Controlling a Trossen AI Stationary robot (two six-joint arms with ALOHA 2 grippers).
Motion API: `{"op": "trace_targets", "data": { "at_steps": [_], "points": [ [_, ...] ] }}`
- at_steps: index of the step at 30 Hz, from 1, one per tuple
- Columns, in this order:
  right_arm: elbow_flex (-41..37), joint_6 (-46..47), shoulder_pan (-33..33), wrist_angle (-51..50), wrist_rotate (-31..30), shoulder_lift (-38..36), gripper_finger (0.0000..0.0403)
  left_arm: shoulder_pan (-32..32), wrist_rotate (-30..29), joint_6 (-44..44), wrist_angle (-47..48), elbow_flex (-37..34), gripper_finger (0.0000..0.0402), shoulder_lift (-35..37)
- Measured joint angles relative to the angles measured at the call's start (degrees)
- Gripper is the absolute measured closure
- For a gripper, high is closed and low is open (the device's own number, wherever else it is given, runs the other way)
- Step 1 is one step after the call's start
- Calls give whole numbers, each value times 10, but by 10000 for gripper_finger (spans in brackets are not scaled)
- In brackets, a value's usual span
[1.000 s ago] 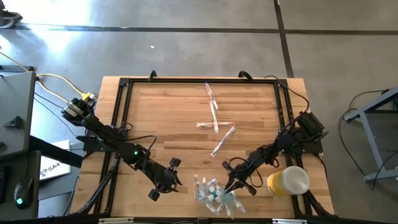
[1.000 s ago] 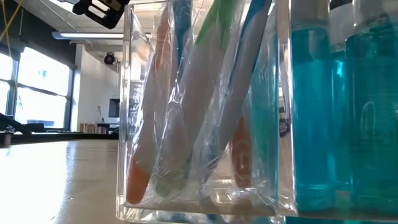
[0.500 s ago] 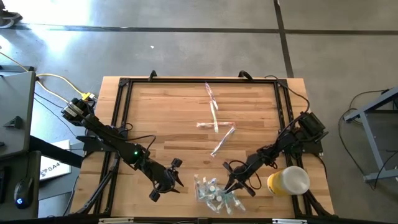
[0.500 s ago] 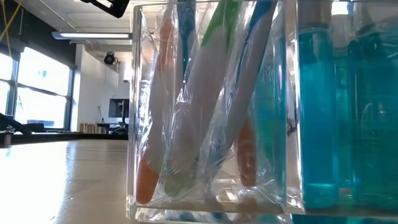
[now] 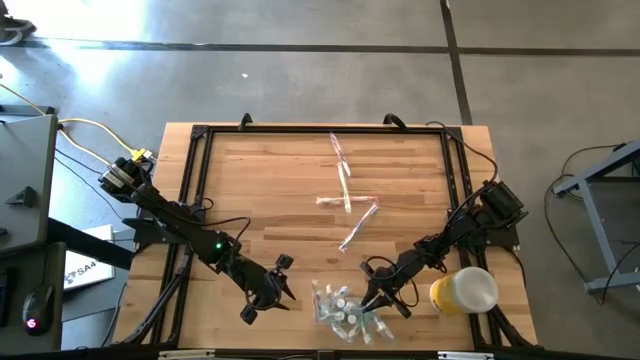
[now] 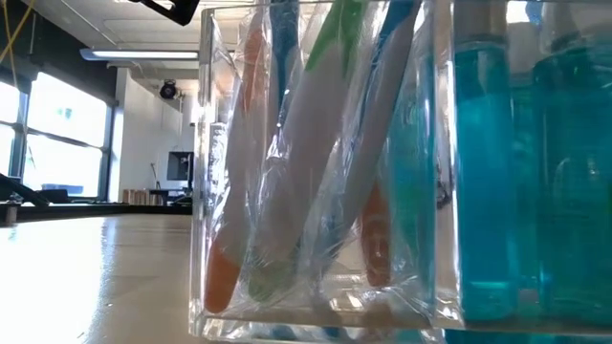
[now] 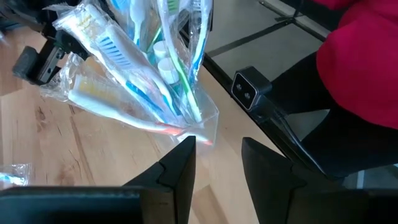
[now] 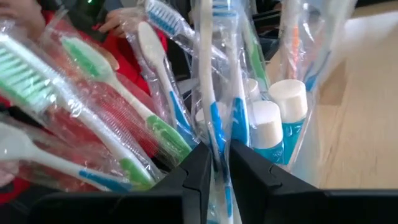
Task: Pick & Place toothbrushing station
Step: Put the blue toothbrush into the transparent organizer
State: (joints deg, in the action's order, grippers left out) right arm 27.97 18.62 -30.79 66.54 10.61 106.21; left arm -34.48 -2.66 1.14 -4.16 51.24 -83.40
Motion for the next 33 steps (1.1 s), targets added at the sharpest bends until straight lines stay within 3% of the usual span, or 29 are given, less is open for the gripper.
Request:
{"op": "trace_targets", "data": {
  "at_steps": [33],
  "points": [
    [0, 43, -6, 21, -53, 1, 350, 0, 2, 0, 0, 0, 277, 0]
  ]
}}
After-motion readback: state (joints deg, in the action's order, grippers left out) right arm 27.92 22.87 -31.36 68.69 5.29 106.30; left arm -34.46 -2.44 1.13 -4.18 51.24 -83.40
